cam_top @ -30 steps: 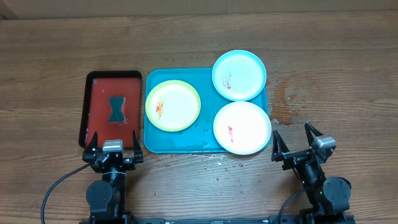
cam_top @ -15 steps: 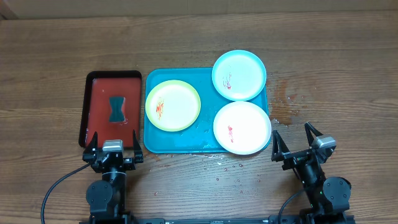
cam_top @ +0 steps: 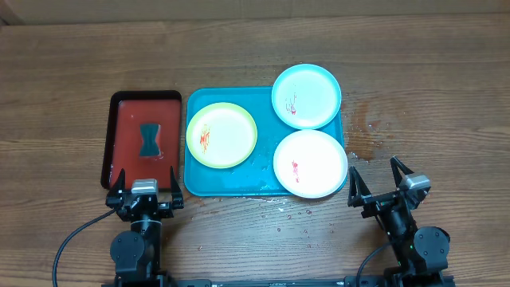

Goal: Clean dirty plates on tray and stack at the side

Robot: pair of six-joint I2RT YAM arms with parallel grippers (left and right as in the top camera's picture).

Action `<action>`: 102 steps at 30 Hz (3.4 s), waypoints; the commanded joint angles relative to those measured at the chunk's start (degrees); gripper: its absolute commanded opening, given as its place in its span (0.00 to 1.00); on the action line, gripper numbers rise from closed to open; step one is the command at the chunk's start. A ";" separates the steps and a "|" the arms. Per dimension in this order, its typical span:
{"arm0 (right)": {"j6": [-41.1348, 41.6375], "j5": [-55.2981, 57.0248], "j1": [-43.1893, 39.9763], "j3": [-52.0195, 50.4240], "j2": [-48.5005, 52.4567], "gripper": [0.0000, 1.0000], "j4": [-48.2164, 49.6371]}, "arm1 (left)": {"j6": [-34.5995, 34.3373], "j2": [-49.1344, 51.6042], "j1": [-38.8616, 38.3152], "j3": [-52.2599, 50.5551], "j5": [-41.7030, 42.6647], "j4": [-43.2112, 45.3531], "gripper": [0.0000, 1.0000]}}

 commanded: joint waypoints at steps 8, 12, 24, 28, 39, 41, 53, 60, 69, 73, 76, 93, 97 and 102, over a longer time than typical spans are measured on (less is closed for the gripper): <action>-0.02 5.70 -0.04 -0.59 -0.37 1.00 -0.11 | 0.68 -0.66 0.37 -0.24 0.66 0.17 1.00; -0.02 5.70 -0.04 -0.59 -0.37 1.00 -0.11 | 0.63 -0.66 0.35 -0.24 1.03 0.15 1.00; 0.04 5.64 -0.09 -0.59 -0.31 1.00 -0.24 | -4.72 -0.66 0.31 -0.24 5.57 0.26 1.00; 0.04 5.64 -0.09 -0.57 -0.31 1.00 -0.24 | -12.48 -0.66 0.31 -0.22 6.40 0.33 1.00; 0.00 5.64 -0.09 2.10 -0.26 1.00 -3.82 | -12.11 -0.66 0.31 4.11 19.65 -3.13 1.00; -0.02 5.42 -0.09 3.45 -0.26 1.00 -4.39 | -10.58 -0.61 0.33 6.99 19.52 -6.19 1.00; -0.92 0.26 -0.09 22.99 9.25 1.00 -12.22 | -7.91 17.38 0.33 34.29 20.04 -21.33 1.00; -2.16 -6.03 -0.09 41.97 30.40 1.00 -19.85 | -7.87 41.35 0.33 60.81 22.51 -39.30 1.00; -2.16 -6.16 -0.09 74.58 60.26 1.00 -47.78 | -4.83 70.95 0.33 99.89 22.51 -73.50 1.00; -2.14 -6.19 -0.09 89.46 72.32 1.00 -62.71 | -4.90 81.13 0.33 110.46 23.12 -84.28 1.00; -0.44 -6.73 -0.09 94.14 78.53 1.00 -64.61 | -4.90 85.66 0.31 111.38 22.69 -85.26 1.00; 17.35 -2.14 14.49 94.16 99.23 0.75 -53.42 | -19.17 96.54 0.63 112.76 -0.63 -79.10 1.00; 20.92 3.04 20.24 94.16 105.09 0.68 -51.49 | -19.32 96.54 0.79 112.76 -5.25 -79.03 1.00; 23.30 4.44 24.50 94.16 111.75 0.49 -47.15 | -19.32 96.61 0.68 112.74 -5.38 -77.48 1.00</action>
